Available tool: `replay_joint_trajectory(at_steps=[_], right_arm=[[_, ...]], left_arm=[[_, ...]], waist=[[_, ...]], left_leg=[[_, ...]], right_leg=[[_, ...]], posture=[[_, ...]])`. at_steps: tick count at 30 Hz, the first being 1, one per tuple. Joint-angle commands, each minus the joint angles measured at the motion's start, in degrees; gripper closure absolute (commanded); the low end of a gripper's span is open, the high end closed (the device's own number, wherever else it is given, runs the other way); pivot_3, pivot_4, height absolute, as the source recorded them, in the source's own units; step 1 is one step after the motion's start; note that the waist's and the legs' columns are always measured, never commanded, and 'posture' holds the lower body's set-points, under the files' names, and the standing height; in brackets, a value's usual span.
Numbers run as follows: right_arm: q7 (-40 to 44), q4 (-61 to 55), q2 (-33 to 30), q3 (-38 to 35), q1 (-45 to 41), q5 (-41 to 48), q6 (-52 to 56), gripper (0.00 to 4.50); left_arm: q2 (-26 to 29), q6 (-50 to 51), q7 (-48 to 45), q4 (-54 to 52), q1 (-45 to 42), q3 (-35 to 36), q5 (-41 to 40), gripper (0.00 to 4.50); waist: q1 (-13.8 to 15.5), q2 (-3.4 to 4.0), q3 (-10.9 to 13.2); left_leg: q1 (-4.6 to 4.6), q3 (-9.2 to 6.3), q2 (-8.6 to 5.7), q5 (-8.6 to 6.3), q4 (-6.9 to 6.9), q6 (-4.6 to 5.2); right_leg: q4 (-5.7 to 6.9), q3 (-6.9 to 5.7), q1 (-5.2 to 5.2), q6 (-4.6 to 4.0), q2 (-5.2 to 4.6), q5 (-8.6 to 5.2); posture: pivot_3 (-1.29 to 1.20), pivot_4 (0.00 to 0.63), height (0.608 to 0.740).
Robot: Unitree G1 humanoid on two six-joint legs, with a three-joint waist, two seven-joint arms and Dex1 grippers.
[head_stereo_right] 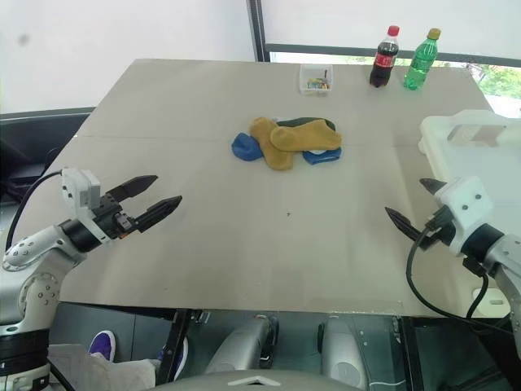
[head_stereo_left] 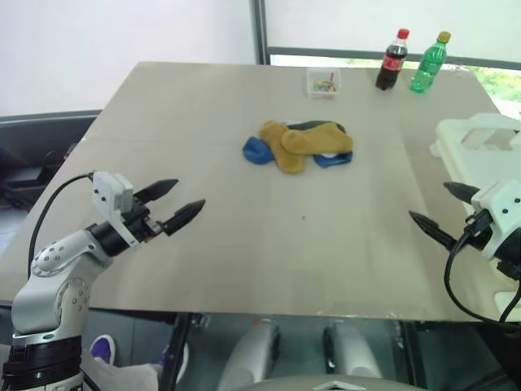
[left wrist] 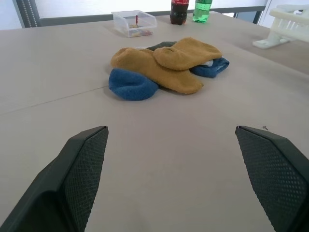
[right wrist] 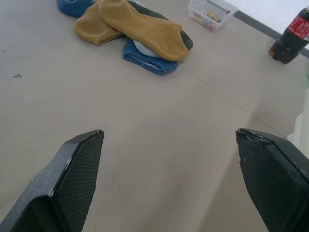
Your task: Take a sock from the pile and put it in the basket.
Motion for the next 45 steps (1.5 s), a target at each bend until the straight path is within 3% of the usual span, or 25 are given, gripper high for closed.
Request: replay_joint_trajectory(at_steps=[1, 12, 18, 23, 27, 34, 45], right_arm=[[-0.99, -1.97, -0.09, -1.39, -1.11, 0.94, 0.22, 0.0], [-4.76, -2.28, 2.21, 3.2, -4.8, 0.05, 0.67, 0.0], [-11.85, 0.59, 4.64, 13.38, -13.48, -7.52, 3.43, 0.0], [-10.77, 16.08, 10.24, 24.74, -28.22, -13.1, -1.12, 0.0], [-10.07, 33.59, 16.41, 31.42, -40.17, -18.22, -8.85, 1.1], [-12.21, 63.33, 23.8, 35.53, -55.32, -26.06, -24.26, 1.1], [-14.05, 82.58, 27.07, 34.53, -64.4, -28.98, -33.3, 1.1]], left_arm=[[0.02, 0.51, 1.0, -2.39, -0.87, 1.1, -1.16, 0.04], [-2.34, 2.13, 3.53, -3.7, -4.47, -1.45, -1.32, 0.04], [-4.8, 3.25, 6.71, -4.93, -5.16, -3.39, -1.09, 0.04], [-7.03, 3.35, 8.89, -6.56, -4.97, -6.0, -0.03, 0.04], [-8.11, 3.8, 10.74, -7.32, -5.93, -6.58, -0.28, 0.0], [-9.05, 3.11, 14.03, -10.2, -5.28, -6.96, 1.27, 0.0], [-8.03, 6.83, 11.89, -15.93, -2.1, -4.99, -6.29, 0.0]], waist=[[0.0, 0.0, 0.0], [0.08, 0.0, 0.0], [-0.12, 0.0, 0.0], [-0.67, -0.02, 0.0], [-0.74, 0.0, 0.02], [-0.5, -0.01, 0.02], [-1.44, 0.01, 0.03]], left_leg=[[0.0, 0.0, 0.0, 0.0, 0.0, 0.0], [0.0, 0.01, 0.0, 0.0, -0.02, 0.0], [0.03, 0.06, 0.03, 0.01, -0.01, -0.01], [0.06, 0.19, 0.05, 0.02, -0.01, -0.01], [0.05, 0.19, 0.08, 0.04, -0.02, -0.05], [0.03, 0.16, 0.07, 0.15, -0.04, -0.26], [0.03, 0.24, 0.09, 0.15, -0.14, -0.29]], right_leg=[[0.0, 0.0, 0.0, 0.0, 0.0, 0.0], [-0.01, 0.01, -0.01, -0.02, 0.02, 0.01], [0.01, 0.03, -0.01, -0.04, 0.06, 0.03], [0.02, 0.13, -0.02, -0.11, 0.15, 0.09], [0.05, 0.13, -0.08, -0.19, 0.37, 0.14], [0.04, 0.12, -0.11, -0.24, 0.44, 0.18], [0.07, 0.28, -0.23, -0.25, 0.51, 0.18]], posture=[[0.0, 0.15, 0.74], [0.0, 0.15, 0.74], [0.0, 0.15, 0.74], [0.0, 0.15, 0.74], [0.0, 0.15, 0.74], [0.0, 0.15, 0.74], [0.0, 0.15, 0.74]])
